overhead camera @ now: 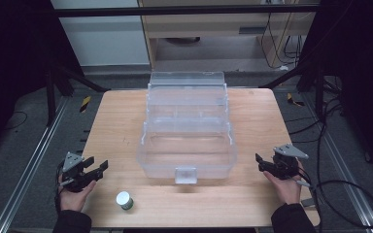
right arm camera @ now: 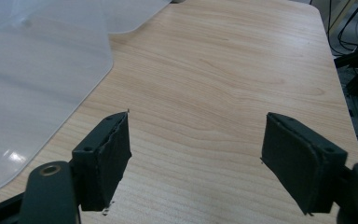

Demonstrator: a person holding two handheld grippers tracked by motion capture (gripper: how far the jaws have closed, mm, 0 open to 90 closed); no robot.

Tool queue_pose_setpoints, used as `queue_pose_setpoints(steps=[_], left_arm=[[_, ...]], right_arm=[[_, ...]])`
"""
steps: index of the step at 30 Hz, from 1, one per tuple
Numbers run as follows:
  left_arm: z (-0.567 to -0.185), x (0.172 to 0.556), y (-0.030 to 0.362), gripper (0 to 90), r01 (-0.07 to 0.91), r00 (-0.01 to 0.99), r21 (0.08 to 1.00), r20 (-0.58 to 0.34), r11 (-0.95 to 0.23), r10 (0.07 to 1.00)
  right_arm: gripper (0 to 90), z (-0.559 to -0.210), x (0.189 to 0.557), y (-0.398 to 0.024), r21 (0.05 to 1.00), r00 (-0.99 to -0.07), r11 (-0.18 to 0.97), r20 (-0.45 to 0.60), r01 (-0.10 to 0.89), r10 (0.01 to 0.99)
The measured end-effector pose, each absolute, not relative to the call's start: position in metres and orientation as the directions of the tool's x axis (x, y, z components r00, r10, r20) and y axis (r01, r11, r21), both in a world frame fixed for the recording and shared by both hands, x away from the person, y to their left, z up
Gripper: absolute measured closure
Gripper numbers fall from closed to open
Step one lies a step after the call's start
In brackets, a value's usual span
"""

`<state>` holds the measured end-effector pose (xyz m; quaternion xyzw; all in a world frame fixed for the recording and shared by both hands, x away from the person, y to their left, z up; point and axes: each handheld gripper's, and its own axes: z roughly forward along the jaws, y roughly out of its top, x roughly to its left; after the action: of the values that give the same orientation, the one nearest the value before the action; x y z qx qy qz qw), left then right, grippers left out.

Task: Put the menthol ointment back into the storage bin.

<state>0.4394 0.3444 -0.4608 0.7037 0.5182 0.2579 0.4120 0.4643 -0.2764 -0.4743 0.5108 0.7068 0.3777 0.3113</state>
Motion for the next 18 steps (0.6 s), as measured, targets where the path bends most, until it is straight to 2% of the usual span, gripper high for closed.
queue_pose_setpoints(steps=[7, 13, 18], left_arm=[[-0.453, 0.441, 0.346, 41.5, 0.492, 0.443, 0.851, -0.062, -0.185, 0.894], [-0.442, 0.44, 0.35, 46.4, 0.418, 0.498, 0.874, 0.008, -0.248, 0.867], [-0.433, 0.44, 0.356, 47.1, 0.432, 0.512, 0.859, 0.017, -0.274, 0.859]], right_arm=[[21.7, -0.475, 0.464, -0.275, 0.844, -0.304, 0.221, -0.072, 0.489, 0.95], [21.0, -0.469, 0.464, -0.279, 0.847, -0.283, 0.198, -0.058, 0.494, 0.957], [20.6, -0.468, 0.464, -0.281, 0.843, -0.287, 0.208, -0.067, 0.496, 0.956]])
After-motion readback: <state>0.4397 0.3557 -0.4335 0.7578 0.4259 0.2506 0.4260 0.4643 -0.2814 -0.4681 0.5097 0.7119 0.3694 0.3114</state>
